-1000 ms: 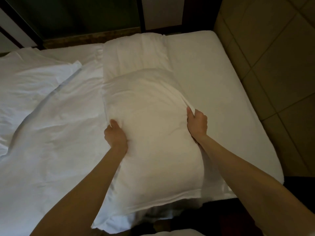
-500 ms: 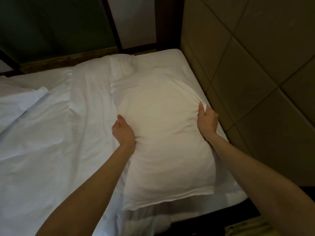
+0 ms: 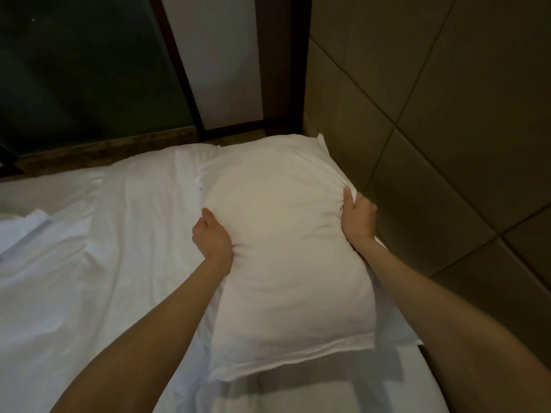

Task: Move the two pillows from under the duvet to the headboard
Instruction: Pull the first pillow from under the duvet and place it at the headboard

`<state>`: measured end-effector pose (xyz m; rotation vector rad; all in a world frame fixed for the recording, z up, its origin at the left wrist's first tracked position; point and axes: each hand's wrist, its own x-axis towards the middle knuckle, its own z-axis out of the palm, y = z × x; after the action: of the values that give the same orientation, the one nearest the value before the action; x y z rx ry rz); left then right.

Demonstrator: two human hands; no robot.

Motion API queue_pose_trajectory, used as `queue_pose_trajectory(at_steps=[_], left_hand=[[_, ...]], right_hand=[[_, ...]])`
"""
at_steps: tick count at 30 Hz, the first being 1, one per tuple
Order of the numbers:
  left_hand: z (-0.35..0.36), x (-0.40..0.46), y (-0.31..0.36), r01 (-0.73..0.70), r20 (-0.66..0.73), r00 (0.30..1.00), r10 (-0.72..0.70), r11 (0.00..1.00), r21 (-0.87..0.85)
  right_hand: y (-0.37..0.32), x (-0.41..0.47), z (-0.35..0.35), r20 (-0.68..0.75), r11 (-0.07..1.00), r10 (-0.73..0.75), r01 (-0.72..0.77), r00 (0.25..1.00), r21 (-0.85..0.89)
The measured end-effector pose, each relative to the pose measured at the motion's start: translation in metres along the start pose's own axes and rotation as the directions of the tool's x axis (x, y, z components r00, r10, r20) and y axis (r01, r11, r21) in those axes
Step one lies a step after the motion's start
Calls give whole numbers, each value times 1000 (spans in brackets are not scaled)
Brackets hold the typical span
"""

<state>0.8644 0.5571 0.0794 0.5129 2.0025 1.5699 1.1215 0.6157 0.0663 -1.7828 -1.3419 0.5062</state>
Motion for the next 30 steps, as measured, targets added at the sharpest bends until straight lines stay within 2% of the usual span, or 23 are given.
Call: queue_pose_trajectory(at_steps=[6, 10, 12, 13, 14, 16, 18, 19, 21, 24, 27, 29, 30], left_hand=[[61, 72, 21, -32, 13, 999, 33, 998, -54], [103, 125, 27, -175, 12, 985, 174, 985, 16], [123, 155, 22, -280, 71, 959, 275, 957, 74], [127, 168, 14, -296, 140, 951, 277, 945, 142], [131, 183, -1, -290, 231, 944, 236, 927, 237], [131, 200, -39, -316, 426, 898, 112, 837, 446], [124, 199, -83, -377, 541, 841, -4, 712, 592], [120, 197, -104, -383, 573, 818, -49, 697, 607], [112, 188, -132, -340, 605, 791, -95, 753, 563], [103, 179, -150, -198, 530, 829, -176, 795, 574], [101, 168, -157, -80, 444, 861, -249, 796, 600], [103, 165, -156, -35, 425, 857, -291, 791, 611], [104, 166, -154, -11, 422, 851, -314, 792, 611]], right_hand=[[-28, 91, 49, -76, 997, -79, 79, 994, 2], [-40, 143, 85, -141, 992, -130, 129, 981, -12], [-34, 169, 105, -92, 990, -138, 134, 986, -48], [-28, 178, 113, 0, 987, -126, 126, 992, -101], [-17, 184, 125, 138, 973, -99, 125, 985, -192], [7, 182, 142, 409, 922, -5, 162, 913, -351], [34, 167, 156, 513, 909, 73, 155, 855, -388], [47, 158, 163, 533, 908, 111, 133, 839, -398], [68, 142, 169, 541, 903, 195, 66, 818, -425], [91, 125, 171, 484, 898, 353, -144, 801, -417], [111, 117, 167, 442, 827, 546, -372, 712, -422], [117, 119, 163, 451, 800, 596, -440, 664, -409], [116, 121, 162, 461, 808, 588, -458, 665, -370]])
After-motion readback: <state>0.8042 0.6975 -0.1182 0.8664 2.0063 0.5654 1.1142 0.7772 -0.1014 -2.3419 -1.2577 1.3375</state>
